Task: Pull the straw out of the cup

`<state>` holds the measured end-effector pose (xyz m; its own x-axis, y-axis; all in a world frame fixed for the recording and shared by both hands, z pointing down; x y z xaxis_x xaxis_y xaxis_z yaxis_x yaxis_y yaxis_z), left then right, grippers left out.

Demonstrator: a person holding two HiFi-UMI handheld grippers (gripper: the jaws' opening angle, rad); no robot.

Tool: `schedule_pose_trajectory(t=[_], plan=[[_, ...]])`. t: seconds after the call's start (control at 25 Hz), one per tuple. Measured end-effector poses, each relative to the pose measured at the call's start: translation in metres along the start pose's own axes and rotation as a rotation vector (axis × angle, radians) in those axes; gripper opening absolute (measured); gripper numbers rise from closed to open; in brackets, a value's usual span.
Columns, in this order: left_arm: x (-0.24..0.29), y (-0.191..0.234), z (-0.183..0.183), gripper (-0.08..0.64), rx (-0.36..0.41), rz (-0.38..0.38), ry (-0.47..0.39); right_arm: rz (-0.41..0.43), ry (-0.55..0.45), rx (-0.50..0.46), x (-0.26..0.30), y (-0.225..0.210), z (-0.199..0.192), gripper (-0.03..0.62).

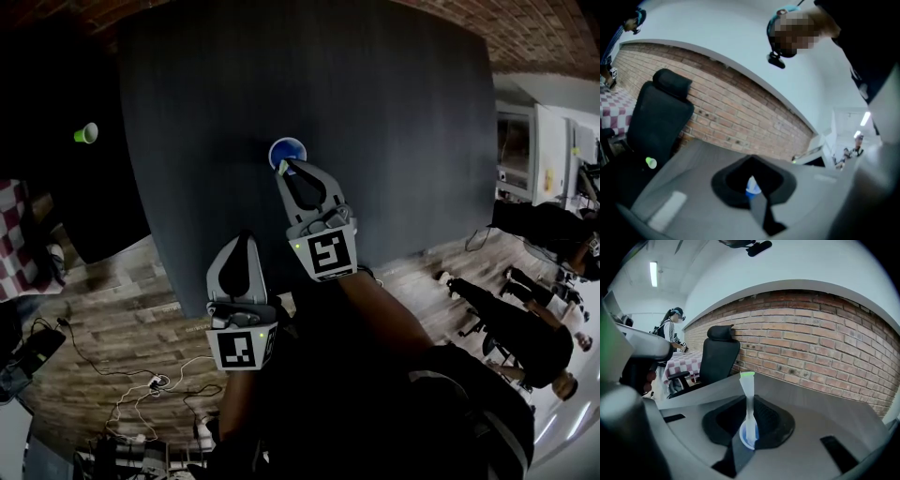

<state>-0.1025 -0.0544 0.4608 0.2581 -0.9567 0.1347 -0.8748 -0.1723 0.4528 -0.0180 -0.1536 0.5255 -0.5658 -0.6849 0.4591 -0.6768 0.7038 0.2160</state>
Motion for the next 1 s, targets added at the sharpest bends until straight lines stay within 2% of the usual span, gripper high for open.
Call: schedule_pose_trajectory(t=[0.48, 1.0], plan=[[-0.016, -0.015, 0.025, 0.005, 0.047, -0.001, -0.036, -0.039, -0.055, 0.066, -0.033, -0.009, 0.028, 0.044], [-0.035, -0.042, 0.054, 0.005, 0.114, -0.048, -0.079, -0.049, -0.132, 0.137, -0.081, -0.008, 0.059, 0.043]])
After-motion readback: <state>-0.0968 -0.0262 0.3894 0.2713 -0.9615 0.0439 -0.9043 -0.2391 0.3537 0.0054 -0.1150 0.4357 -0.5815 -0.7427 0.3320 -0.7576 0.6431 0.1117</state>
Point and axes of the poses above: the fingertips, and each gripper's own axes: x forward along the fingers, y to its left, z out of its top, the point moved 3 cm from there along -x, backward along the fingers, and after that the axes turned 5 degrees about -x, right-handed, at the moved point
